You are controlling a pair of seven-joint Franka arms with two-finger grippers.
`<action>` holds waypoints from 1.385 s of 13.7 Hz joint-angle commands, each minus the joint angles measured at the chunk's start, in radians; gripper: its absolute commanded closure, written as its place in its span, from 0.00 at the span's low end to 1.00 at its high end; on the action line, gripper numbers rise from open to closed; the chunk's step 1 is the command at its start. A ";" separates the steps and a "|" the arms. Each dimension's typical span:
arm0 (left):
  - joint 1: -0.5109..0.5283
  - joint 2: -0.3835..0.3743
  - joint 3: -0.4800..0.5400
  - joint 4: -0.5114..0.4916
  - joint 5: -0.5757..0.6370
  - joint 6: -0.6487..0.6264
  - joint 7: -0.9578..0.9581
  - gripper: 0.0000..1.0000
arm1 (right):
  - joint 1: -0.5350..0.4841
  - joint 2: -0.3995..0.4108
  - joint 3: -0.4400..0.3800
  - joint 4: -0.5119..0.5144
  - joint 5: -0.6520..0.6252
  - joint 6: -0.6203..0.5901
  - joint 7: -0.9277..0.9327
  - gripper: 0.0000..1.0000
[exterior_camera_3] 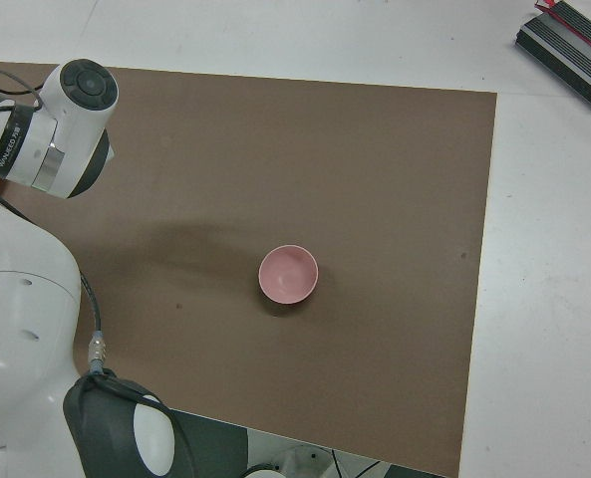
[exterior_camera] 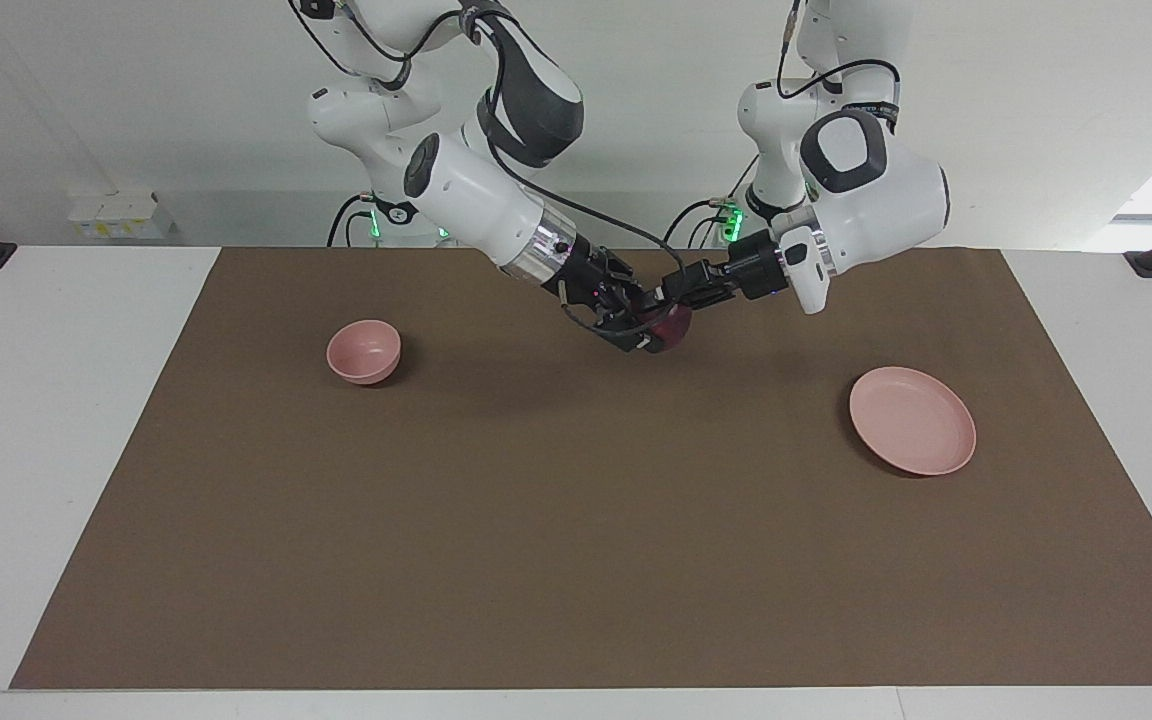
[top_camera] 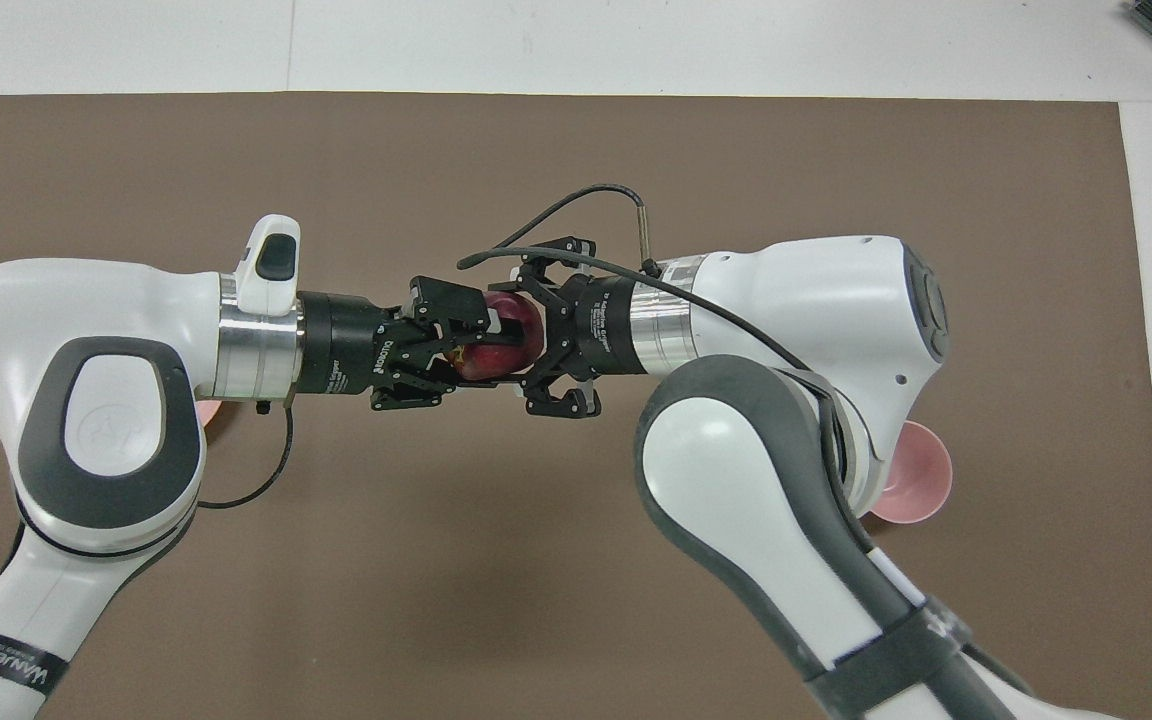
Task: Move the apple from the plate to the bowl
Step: 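Open the left gripper and withdraw it while the right gripper pulls the apple away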
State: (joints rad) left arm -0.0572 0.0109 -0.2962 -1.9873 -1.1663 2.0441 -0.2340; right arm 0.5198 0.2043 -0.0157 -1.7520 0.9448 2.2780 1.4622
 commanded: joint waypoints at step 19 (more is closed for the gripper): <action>0.134 -0.174 0.017 0.122 0.977 -0.290 -0.055 0.00 | -0.244 -0.177 -0.010 0.013 -0.467 -0.446 -0.391 1.00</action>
State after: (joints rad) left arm 0.0361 -0.1712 -0.2775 -1.9065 -0.2624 1.8149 -0.4059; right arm 0.2973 0.0501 -0.0326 -1.7317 0.5384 1.8465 1.1406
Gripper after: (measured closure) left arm 0.000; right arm 0.242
